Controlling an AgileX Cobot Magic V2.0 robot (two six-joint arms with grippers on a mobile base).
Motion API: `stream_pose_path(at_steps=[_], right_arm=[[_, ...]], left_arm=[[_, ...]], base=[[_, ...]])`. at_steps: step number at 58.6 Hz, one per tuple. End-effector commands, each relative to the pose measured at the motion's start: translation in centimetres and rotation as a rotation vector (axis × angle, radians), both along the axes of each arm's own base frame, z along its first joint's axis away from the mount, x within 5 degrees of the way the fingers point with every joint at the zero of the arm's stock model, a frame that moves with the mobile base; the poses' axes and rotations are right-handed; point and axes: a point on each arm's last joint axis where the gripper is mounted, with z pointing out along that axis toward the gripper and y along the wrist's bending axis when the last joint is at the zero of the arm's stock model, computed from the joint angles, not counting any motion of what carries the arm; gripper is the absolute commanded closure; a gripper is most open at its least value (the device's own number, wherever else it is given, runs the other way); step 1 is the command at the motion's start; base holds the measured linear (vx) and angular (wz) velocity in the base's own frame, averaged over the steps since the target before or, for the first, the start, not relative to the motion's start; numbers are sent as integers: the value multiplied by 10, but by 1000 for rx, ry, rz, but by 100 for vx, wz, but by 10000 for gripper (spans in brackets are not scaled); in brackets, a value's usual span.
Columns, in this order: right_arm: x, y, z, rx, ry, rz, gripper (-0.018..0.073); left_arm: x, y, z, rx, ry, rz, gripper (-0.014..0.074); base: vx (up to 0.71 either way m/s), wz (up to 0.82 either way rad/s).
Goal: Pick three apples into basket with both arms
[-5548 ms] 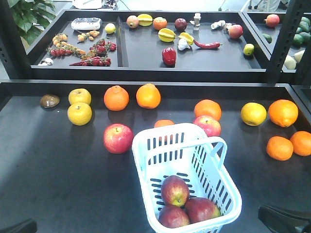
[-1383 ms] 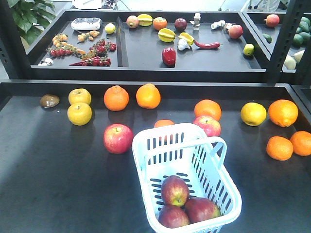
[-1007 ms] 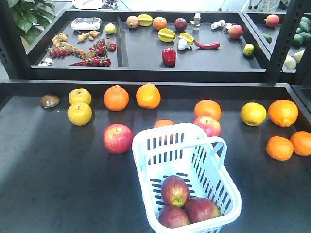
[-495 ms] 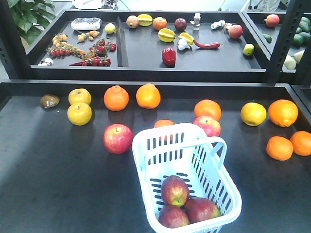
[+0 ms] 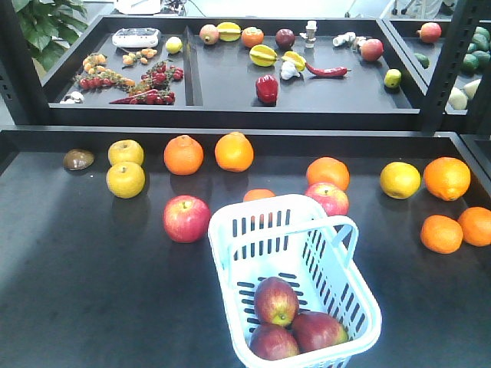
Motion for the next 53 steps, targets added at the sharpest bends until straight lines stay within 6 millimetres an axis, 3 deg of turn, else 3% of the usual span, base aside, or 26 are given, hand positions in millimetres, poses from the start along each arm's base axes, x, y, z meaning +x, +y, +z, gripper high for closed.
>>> stream_pose_path(at_steps=[1, 53], right_arm=[[0, 1, 3, -7, -77, 4, 564], [0, 1, 3, -7, -77, 4, 564]], left_arm=[[-3, 0, 16, -10, -113, 1, 602], [-2, 0, 16, -10, -113, 0, 602]], base=[[0, 0], [0, 0]])
